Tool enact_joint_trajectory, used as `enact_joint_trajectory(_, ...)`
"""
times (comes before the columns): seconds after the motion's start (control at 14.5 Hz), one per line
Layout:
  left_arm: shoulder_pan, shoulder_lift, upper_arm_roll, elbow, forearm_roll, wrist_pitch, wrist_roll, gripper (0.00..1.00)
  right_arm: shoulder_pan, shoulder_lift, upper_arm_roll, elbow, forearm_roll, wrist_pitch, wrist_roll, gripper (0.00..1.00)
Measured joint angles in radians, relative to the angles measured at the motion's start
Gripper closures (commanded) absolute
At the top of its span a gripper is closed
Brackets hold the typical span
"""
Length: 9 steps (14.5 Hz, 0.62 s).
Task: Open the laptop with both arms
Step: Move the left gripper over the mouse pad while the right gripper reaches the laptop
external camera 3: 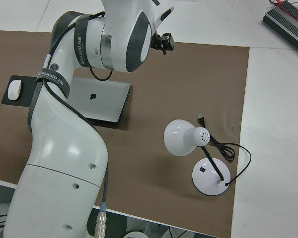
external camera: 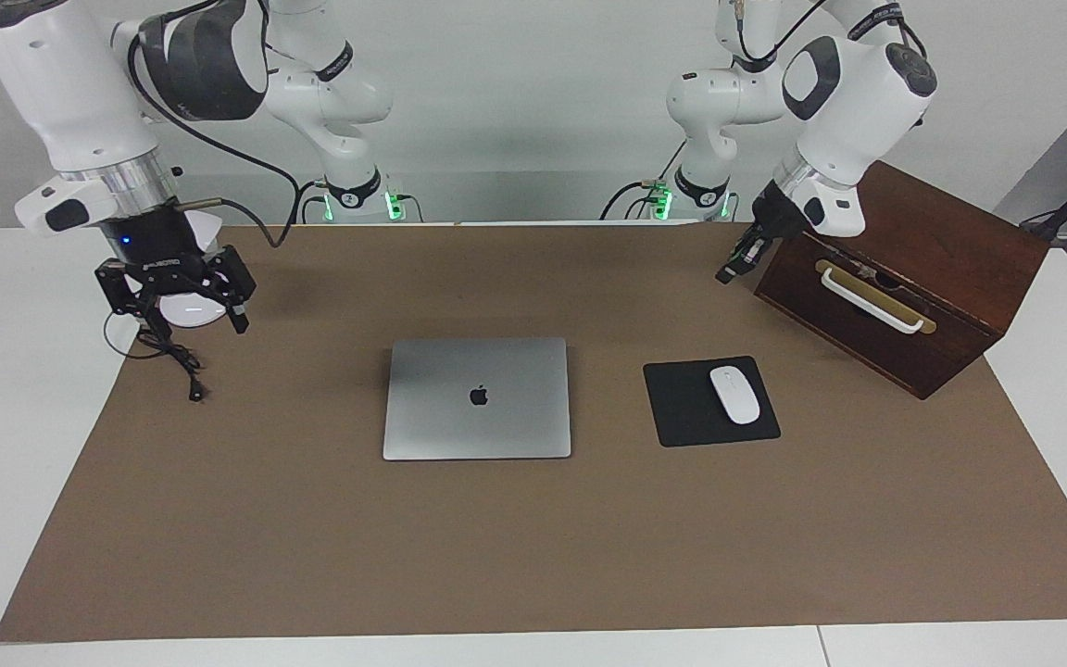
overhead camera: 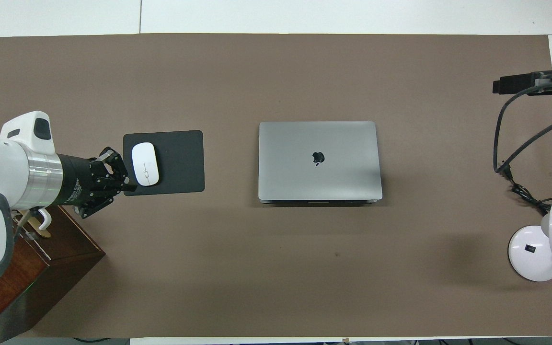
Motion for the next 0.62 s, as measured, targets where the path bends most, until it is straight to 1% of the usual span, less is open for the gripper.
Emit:
enact_joint_trajectory(0.14, 0.000, -0.002, 0.001, -0.044, -0.086, 0.044, -0.004, 1.00, 0.026, 0.002, 0.000, -0.062, 0.102, 0.124, 0.007, 0.00)
enact_joint_trajectory(0.28, 0.000, -0.002, 0.002, -0.091, -0.208, 0.080, -0.010, 1.00, 0.073, 0.002, 0.001, -0.144, 0.199, 0.261, 0.033, 0.00)
enact_joint_trajectory(0.34, 0.000, -0.002, 0.003, -0.121, -0.272, 0.111, -0.021, 1.00, 0.099, 0.001, 0.001, -0.176, 0.232, 0.311, 0.067, 0.00)
enact_joint_trajectory(0.48, -0.001, 0.002, 0.002, -0.179, -0.398, 0.183, -0.077, 1.00, 0.143, -0.008, 0.002, -0.223, 0.278, 0.383, 0.149, 0.00)
enact_joint_trajectory(0.62, -0.014, 0.013, 0.001, -0.225, -0.529, 0.247, -0.131, 1.00, 0.178, -0.029, 0.003, -0.265, 0.341, 0.431, 0.224, 0.00)
